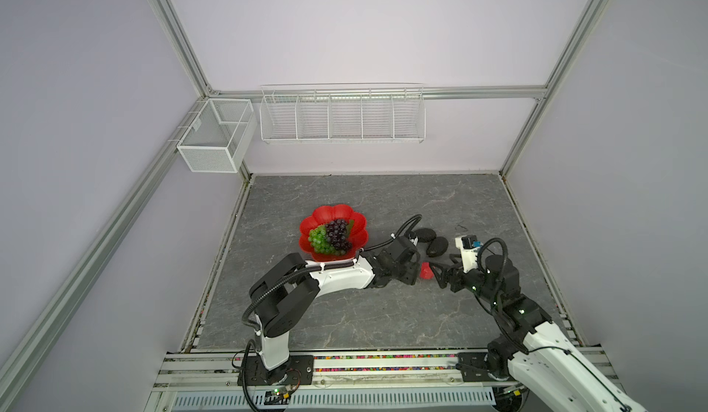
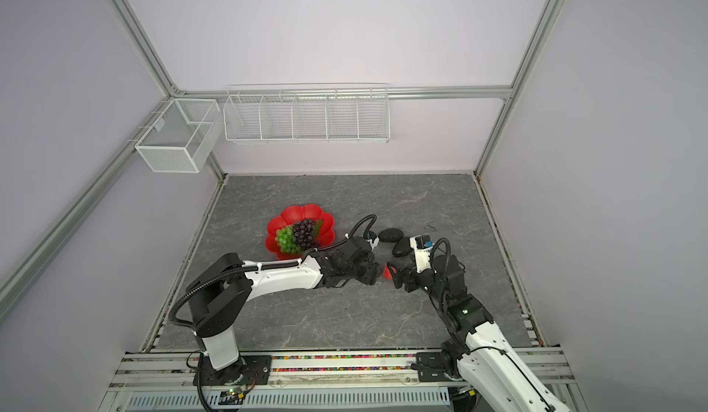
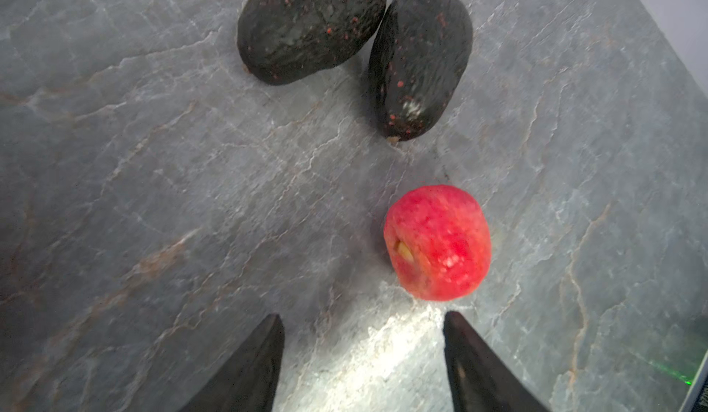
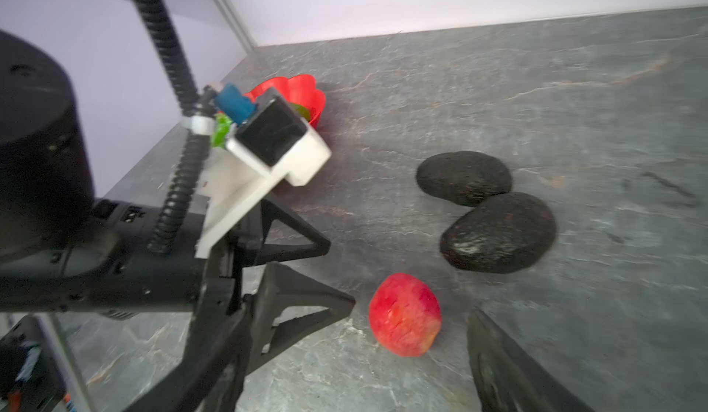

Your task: Place and organize the fake fruits in the fruit bowl

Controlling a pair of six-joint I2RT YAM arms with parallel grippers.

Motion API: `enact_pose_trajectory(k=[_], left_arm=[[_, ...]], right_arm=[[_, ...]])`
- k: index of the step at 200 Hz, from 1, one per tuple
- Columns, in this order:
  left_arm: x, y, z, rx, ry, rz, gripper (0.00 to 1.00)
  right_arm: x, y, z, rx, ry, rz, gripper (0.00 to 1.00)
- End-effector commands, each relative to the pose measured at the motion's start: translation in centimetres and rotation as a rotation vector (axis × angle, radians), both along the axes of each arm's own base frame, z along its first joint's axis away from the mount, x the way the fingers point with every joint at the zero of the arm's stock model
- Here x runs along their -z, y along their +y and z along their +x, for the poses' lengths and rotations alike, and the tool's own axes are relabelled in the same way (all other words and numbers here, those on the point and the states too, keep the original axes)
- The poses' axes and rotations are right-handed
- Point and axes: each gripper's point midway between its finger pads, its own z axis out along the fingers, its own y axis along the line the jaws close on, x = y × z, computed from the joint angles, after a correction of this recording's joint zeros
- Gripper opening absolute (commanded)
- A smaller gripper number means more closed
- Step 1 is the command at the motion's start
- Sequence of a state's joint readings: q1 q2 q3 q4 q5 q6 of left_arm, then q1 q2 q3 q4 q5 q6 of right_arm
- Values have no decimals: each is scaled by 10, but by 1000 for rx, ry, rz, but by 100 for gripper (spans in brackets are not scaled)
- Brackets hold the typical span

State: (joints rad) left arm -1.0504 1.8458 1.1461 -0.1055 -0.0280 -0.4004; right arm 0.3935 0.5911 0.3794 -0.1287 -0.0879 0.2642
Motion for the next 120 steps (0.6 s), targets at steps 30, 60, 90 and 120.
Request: enact_pose_trajectory(k=[30, 60, 90, 120], left_arm=[[3, -42, -9, 80, 50, -79, 84], [10, -58, -22, 121, 69, -76, 85], [26, -69, -23, 125, 62, -13, 85], [4, -81, -34, 131, 5, -48, 85]], right_arm=[[31, -62, 3, 289, 122, 20, 89], [35, -62, 8, 277, 156, 59, 89], [34, -59, 8, 260, 153, 71, 89], [32, -66, 6, 289, 138, 58, 89]])
